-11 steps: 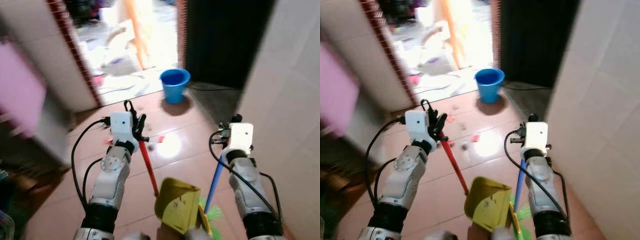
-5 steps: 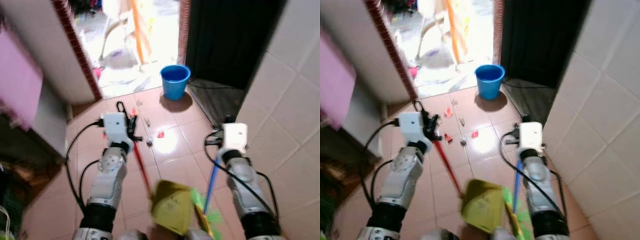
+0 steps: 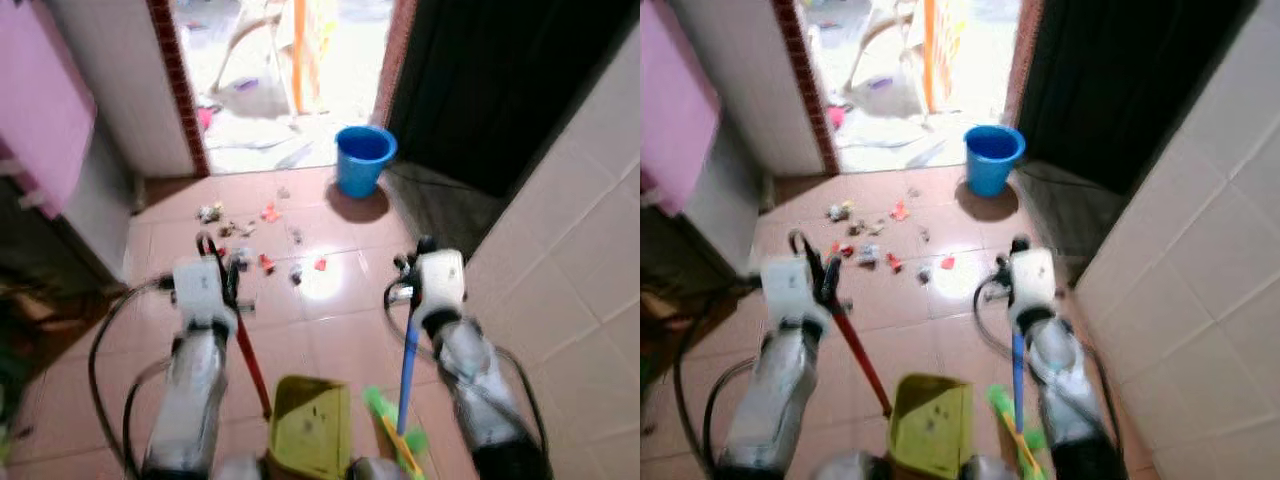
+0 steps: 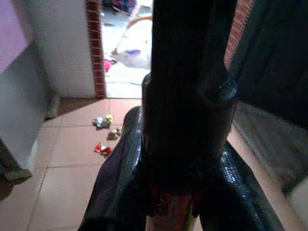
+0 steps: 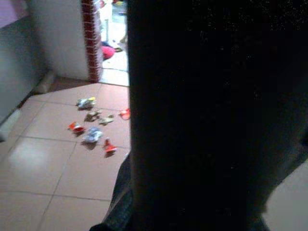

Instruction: Sweep floor

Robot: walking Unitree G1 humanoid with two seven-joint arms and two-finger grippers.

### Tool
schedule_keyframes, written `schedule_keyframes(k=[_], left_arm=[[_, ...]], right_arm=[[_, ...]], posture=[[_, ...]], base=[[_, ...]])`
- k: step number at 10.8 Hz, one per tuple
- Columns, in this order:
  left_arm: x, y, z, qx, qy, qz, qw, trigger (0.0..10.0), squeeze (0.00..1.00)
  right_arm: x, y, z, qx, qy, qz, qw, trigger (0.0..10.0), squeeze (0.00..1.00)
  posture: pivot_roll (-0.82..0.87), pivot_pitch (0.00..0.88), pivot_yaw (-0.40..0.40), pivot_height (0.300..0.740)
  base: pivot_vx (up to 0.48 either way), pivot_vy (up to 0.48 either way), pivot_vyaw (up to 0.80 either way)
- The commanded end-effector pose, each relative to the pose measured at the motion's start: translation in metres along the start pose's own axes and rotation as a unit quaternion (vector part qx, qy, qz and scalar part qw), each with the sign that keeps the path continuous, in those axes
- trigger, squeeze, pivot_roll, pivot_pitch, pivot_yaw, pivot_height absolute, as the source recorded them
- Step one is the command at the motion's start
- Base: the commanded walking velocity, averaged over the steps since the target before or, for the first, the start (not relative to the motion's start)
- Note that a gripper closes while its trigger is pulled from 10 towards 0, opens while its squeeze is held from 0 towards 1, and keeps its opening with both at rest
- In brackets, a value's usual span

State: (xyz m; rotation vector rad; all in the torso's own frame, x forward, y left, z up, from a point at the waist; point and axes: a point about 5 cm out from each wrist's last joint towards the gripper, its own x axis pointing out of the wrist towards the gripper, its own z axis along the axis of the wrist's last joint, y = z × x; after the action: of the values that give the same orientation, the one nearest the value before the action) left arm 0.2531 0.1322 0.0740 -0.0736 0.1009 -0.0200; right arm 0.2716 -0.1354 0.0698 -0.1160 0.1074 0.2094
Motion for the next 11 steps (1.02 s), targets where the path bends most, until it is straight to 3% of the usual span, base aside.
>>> schedule_keyframes(k=[1, 4, 5, 6, 7, 9, 11], left_arm=[[0.005, -0.002, 0.008, 0.009, -0.015, -0.015, 1.0, 10.0, 0.0], [0.027, -0.018, 0.044, 0.008, -0.046, -0.037, 0.998, 10.0, 0.0], [0.017, -0.01, 0.02, 0.042, -0.019, -0.029, 0.999, 10.0, 0.0], [0.004, -0.005, 0.019, 0.024, 0.001, -0.026, 0.999, 10.0, 0.0], [-0.007, -0.006, 0.016, 0.058, 0.002, -0.065, 0.996, 10.0, 0.0], [-0.003, 0.004, 0.01, 0.031, 0.024, -0.035, 0.999, 10.0, 0.0], [0.01, -0.007, 0.021, 0.017, 0.008, -0.052, 0.998, 10.0, 0.0]], right_arm=[[0.001, 0.004, -0.006, 0.012, 0.012, -0.003, 1.0, 10.0, 0.0], [0.009, -0.021, 0.021, 0.002, -0.015, -0.022, 1.0, 10.0, 0.0], [0.001, -0.031, -0.002, -0.021, 0.013, -0.058, 0.998, 10.0, 0.0], [-0.006, -0.03, 0.006, 0.007, 0.007, -0.072, 0.997, 10.0, 0.0], [-0.012, -0.022, 0.011, -0.014, -0.005, -0.048, 0.999, 10.0, 0.0], [-0.014, -0.019, 0.019, 0.028, -0.016, -0.059, 0.998, 10.0, 0.0], [-0.01, -0.02, 0.026, 0.053, -0.023, -0.058, 0.997, 10.0, 0.0]], posture=[[-0.02, 0.034, 0.025, 0.74], [-0.03, 0.01, 0.041, 0.74], [-0.03, 0.073, 0.043, 0.74], [-0.04, 0.113, 0.061, 0.74], [-0.04, 0.094, 0.065, 0.74], [-0.07, 0.063, 0.083, 0.74], [-0.06, 0.065, 0.077, 0.74]], base=[[0.0, 0.0, 0.0], [0.0, 0.0, 0.0], [0.0, 0.0, 0.0], [0.0, 0.0, 0.0], [0.0, 0.0, 0.0], [0.0, 0.0, 0.0], [0.0, 0.0, 0.0]])
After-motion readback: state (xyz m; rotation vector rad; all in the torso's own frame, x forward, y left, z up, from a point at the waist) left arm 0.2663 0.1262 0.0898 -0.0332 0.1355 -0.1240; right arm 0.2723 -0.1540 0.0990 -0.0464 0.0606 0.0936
